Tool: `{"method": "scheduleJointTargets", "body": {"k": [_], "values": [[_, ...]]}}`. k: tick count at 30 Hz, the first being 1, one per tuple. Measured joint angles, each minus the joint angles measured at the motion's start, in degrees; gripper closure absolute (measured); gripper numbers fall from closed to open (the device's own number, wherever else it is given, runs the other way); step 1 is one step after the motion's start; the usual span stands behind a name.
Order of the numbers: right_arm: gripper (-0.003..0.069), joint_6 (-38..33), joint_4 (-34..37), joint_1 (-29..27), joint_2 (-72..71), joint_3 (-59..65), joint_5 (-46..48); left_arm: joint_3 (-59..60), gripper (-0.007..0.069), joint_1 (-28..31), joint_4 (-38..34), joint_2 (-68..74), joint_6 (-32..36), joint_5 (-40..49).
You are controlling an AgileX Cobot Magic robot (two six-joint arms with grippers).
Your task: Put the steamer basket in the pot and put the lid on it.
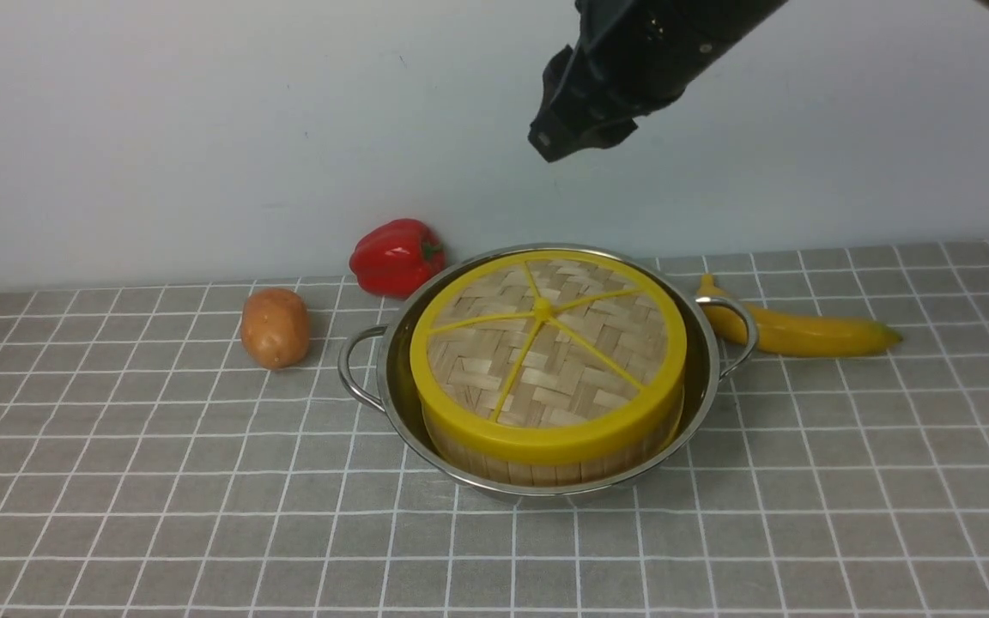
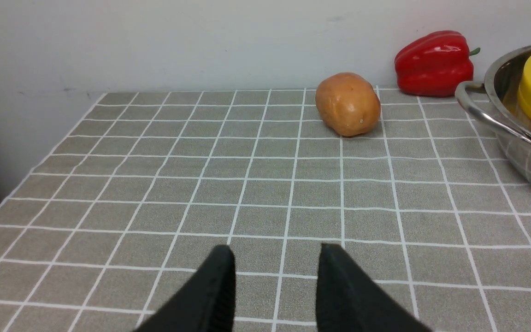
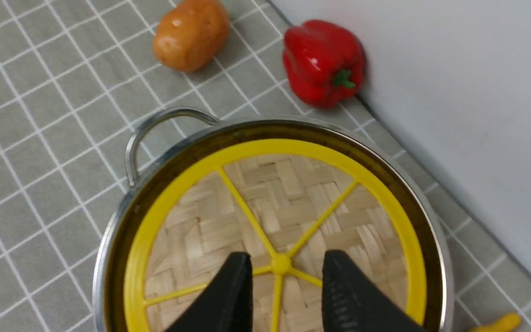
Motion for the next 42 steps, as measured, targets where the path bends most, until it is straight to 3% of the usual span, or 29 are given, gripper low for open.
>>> {"method": "scheduleJointTargets", "body": {"k": [8,13,24,34,42], "values": [[0.0419,8.3,-5.7,-0.8,-4.5,3.1,-0.1,0.0,0.0382,0.0,0.0,0.0,0.0,0.0],[0.0419,13.2,-11.3,-2.7,-13.4,14.3,0.0,0.0,0.0382,0.0,0.0,0.0,0.0,0.0],[0.0419,17.6,-12.7,-4.0,-25.3,32.4,0.5,0.0,0.0382,0.0,0.0,0.0,0.0,0.0],[0.0419,21.6,-1.6,-4.0,-26.5,32.7,0.3,0.0,0.0382,0.0,0.0,0.0,0.0,0.0],[0.0419,21.8,3.0,-4.0,-26.5,31.9,0.2,0.0,0.0382,0.0,0.0,0.0,0.0,0.0]]}}
